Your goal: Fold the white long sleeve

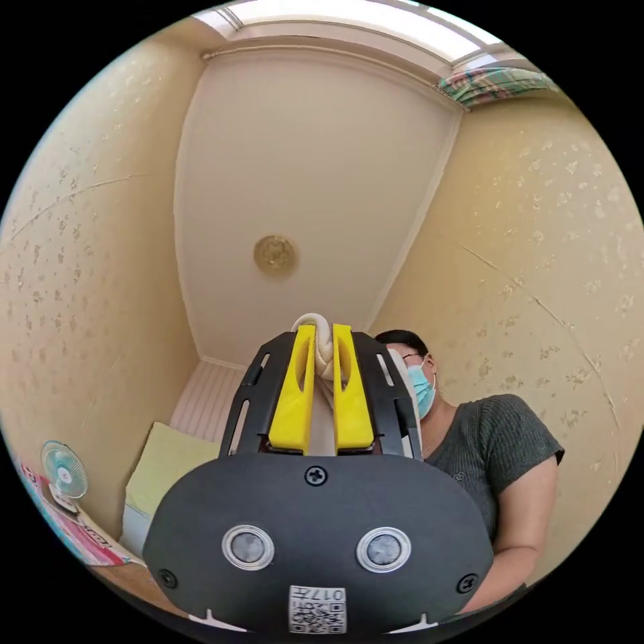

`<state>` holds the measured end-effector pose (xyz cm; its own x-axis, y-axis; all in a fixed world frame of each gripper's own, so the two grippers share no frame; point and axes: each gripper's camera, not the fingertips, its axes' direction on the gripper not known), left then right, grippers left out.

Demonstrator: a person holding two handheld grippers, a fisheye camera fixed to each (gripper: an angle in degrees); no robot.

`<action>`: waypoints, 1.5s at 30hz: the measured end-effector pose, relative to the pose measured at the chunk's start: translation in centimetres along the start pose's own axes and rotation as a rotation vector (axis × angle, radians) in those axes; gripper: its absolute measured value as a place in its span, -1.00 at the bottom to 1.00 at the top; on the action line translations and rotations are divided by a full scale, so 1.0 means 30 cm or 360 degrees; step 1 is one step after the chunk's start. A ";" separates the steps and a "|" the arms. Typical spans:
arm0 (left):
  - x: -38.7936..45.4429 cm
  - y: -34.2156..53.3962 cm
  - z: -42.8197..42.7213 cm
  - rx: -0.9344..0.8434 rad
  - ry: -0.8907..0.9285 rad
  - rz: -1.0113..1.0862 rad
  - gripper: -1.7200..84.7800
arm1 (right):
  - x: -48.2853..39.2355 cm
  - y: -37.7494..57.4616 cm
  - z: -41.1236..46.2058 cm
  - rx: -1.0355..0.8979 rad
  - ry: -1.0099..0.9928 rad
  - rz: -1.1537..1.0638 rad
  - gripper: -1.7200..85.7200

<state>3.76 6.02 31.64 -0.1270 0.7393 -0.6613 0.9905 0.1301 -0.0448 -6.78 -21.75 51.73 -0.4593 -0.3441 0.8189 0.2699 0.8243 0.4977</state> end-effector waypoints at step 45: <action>0.013 1.328 1.196 -0.1783 -0.0491 -0.0514 -0.54 | -1.504 -0.190 0.094 0.2540 0.2599 -0.0862 -0.89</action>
<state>45.07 -12.23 2.74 -0.1909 0.3978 -0.8974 0.3002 0.8941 0.3324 10.01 -9.66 11.13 0.7793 0.1547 0.6073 -0.5919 -0.1367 0.7944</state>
